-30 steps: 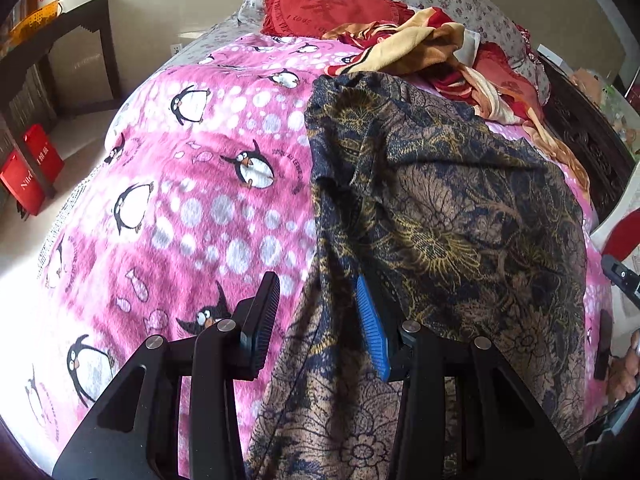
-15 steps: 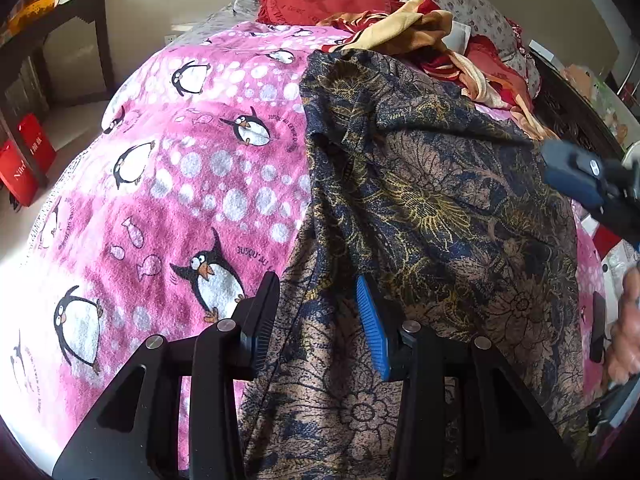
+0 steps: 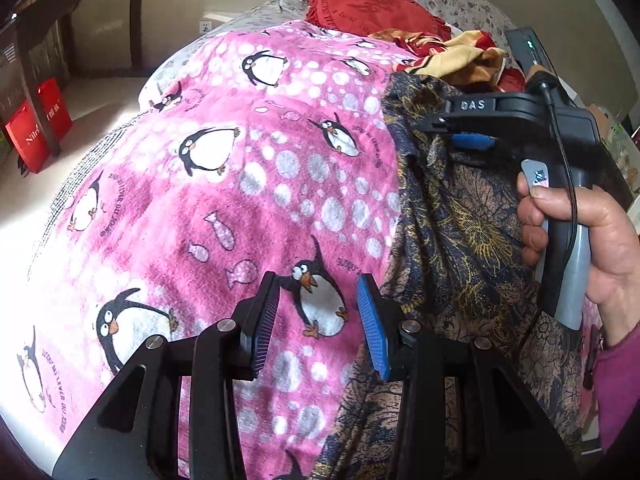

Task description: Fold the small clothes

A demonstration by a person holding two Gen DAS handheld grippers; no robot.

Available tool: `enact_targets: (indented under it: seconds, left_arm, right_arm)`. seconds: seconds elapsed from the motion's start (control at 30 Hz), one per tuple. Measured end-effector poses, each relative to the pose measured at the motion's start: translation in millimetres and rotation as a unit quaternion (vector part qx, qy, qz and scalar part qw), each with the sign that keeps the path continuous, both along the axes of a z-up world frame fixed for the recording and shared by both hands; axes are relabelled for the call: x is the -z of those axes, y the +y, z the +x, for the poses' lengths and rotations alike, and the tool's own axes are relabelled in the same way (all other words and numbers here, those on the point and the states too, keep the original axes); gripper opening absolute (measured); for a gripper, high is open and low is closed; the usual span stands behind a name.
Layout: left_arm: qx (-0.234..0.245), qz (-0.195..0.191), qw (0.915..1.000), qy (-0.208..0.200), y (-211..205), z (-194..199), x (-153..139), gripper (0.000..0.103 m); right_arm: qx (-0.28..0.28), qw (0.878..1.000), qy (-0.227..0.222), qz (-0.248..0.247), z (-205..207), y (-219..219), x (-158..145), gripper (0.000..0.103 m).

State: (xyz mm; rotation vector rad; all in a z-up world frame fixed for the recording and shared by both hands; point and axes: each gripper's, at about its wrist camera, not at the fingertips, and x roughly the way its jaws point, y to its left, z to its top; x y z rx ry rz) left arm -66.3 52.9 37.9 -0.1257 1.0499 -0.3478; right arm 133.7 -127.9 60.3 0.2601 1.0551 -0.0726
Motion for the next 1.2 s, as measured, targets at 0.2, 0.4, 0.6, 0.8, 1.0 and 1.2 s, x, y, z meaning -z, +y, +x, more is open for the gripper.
enact_targets:
  seconds: [0.2, 0.4, 0.6, 0.8, 1.0, 1.2]
  left_arm:
    - [-0.024, -0.023, 0.9994, 0.012, 16, 6, 3, 0.04]
    - [-0.016, -0.014, 0.9998, -0.003, 12, -5, -8, 0.04]
    - [-0.002, -0.002, 0.9999, -0.011, 4, -21, -15, 0.04]
    - [0.021, 0.036, 0.9988, -0.027, -8, -43, -19, 0.04]
    - [0.042, 0.067, 0.9965, -0.029, -19, -65, -20, 0.04]
    - [0.058, 0.061, 0.9963, -0.016, -21, -88, -23, 0.04]
  right_arm:
    - [-0.001, 0.998, -0.032, 0.049, -5, -4, -15, 0.004]
    - [-0.042, 0.996, -0.044, 0.058, -8, 13, -8, 0.007]
    - [-0.071, 0.993, -0.073, 0.063, -98, -9, -37, 0.047]
    - [-0.018, 0.994, -0.096, 0.041, -242, -73, -60, 0.053]
    - [0.09, 0.99, -0.101, 0.032, -378, -149, -71, 0.073]
    - [0.146, 0.985, -0.061, 0.066, -484, -195, -45, 0.078]
